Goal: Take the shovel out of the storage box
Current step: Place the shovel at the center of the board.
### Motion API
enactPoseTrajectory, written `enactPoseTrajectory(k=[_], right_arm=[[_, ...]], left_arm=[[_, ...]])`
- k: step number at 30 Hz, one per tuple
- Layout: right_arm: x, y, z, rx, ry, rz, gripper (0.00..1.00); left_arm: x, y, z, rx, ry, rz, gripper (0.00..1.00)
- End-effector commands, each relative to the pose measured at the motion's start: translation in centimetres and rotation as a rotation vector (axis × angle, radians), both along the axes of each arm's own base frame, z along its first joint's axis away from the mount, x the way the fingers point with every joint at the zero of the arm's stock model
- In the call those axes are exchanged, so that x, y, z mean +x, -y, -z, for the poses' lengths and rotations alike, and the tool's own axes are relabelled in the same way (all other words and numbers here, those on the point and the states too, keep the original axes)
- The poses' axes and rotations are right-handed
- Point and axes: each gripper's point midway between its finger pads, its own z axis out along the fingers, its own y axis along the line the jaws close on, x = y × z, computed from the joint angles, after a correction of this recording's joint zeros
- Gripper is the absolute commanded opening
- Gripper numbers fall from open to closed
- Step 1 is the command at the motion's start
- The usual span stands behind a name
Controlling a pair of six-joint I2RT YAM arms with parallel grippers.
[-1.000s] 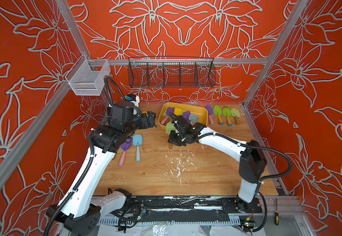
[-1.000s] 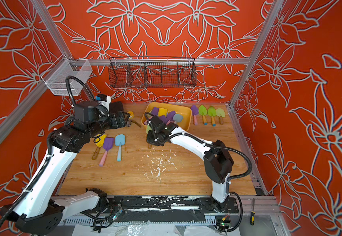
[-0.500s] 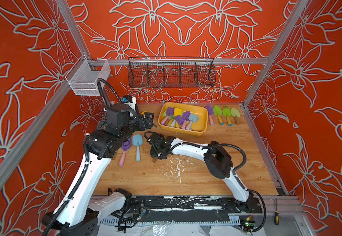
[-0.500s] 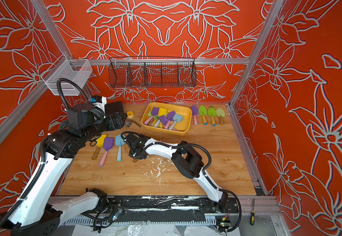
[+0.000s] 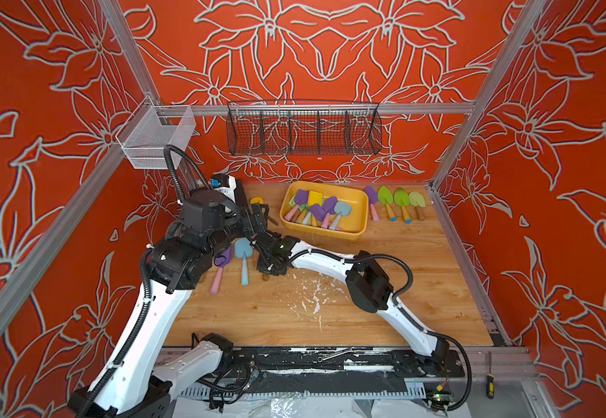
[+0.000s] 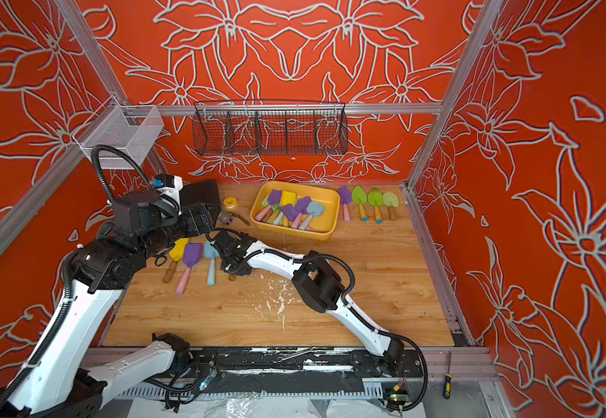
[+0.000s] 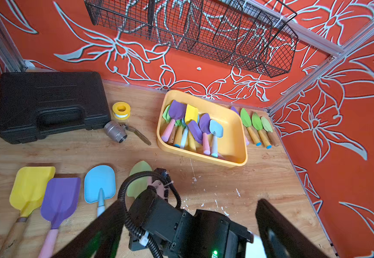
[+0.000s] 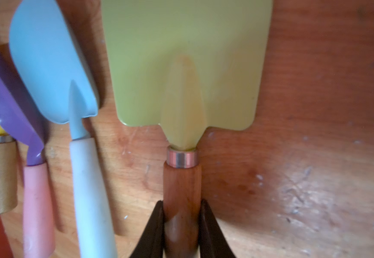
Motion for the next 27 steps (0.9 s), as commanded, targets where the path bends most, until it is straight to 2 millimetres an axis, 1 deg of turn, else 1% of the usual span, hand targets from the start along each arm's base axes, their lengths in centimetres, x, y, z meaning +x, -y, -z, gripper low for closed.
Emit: enactPoseTrajectory(k=[1,3,7,9,12,17,22,27], right_arm=[[-0.8,-0.1,1.3,-0.041,-0.033,-0.019,0.05],[-0.8,-0.2,1.5,-0.040,-0.041,-0.019,0.11],[-1.0,0.0,1.5,-0.049,-0.049,-0.015,0.34],[-1.0,-0.1,1.4,-0.047,-0.051,-0.013,0.41],[-0.9,-0.3,1.0,-0.034,-0.046,-0.017,0.46],[-0.7,-0.7,-0.7,0.000,-0.035,-0.012,0.50],[-0.7,-1.2,-3.5,0.055,-0.020,-0.015,0.52],[-1.1,-0.9,-7.4,0.104,0.008,-0.034,0.57]], left_arm=[[-0.2,-0.4,0.2,0.011,-0.013,-0.016,0.92],[-0.2,-0.3,0.2,0.016,-0.011,-0.013,0.92],[-0.2,-0.3,0.2,0.026,-0.010,-0.009,0.92],[-0.1,-0.3,0.3,0.027,-0.012,-0.009,0.92],[-0.1,-0.2,0.3,0.025,-0.014,-0.006,0.92],[0.0,-0.1,0.3,0.021,-0.017,-0.005,0.92],[0.2,0.0,0.0,0.012,-0.015,-0.001,0.92],[0.2,-0.1,-0.5,0.013,-0.006,-0.007,0.92]])
